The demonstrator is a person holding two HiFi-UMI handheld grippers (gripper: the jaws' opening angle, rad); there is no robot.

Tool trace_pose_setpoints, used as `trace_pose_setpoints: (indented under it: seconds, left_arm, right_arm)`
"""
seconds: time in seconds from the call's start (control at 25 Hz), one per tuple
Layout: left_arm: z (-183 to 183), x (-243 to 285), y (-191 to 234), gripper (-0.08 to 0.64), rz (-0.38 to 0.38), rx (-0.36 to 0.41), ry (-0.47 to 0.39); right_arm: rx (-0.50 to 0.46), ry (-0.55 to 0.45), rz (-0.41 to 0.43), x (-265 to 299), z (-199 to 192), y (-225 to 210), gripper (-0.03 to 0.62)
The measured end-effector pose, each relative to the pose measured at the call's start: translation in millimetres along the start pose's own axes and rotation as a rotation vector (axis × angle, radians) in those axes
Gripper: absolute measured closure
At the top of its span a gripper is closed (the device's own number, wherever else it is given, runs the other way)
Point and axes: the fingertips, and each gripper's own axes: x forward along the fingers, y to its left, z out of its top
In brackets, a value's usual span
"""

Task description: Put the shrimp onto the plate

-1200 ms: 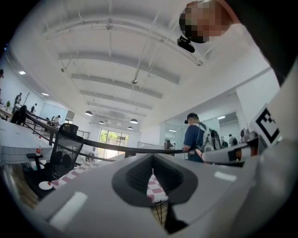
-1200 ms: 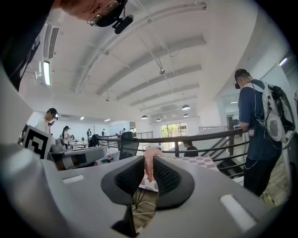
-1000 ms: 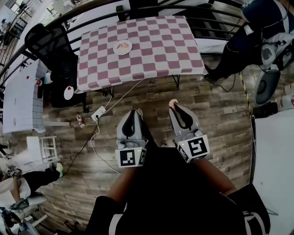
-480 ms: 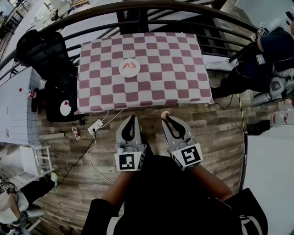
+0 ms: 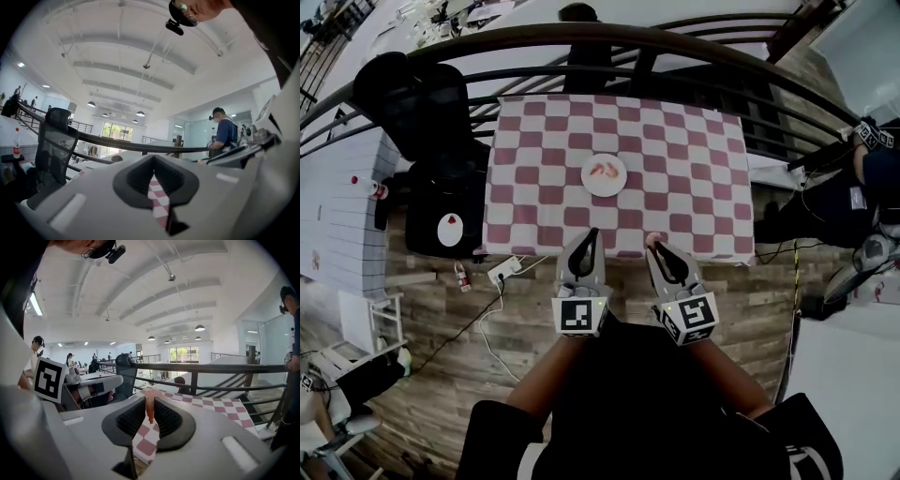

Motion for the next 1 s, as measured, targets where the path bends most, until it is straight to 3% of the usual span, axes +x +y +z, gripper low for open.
trace_pose_setpoints:
  seconds: [0.16,0.36,0.56,0.76,1.0]
  left_arm:
    - [-16,34,24,0.552,-0.058,-0.012,0.067]
    - [-28,60,47,0.552,-0.066,0.045,0.088]
    - [-52,80,57,0.552,-0.069,0.026,0.137]
    - [-72,92,64,0.552,0.018,0.083,0.135]
    - [-91,101,74,0.552,0.069,0.060,0.172]
  right_arm:
    - [-0.029,0.029,0.015,43,5,-7,0.535]
    - [-0.035,0.100,0.024,75,-7,-18,0.535]
    - [0.039,0.104,0.063,100,-3,-30,0.535]
    - [0.033,0.120,0.080,136,3,-48,0.535]
    - [-0.016,0.191,0.103,178,-10,-59,0.535]
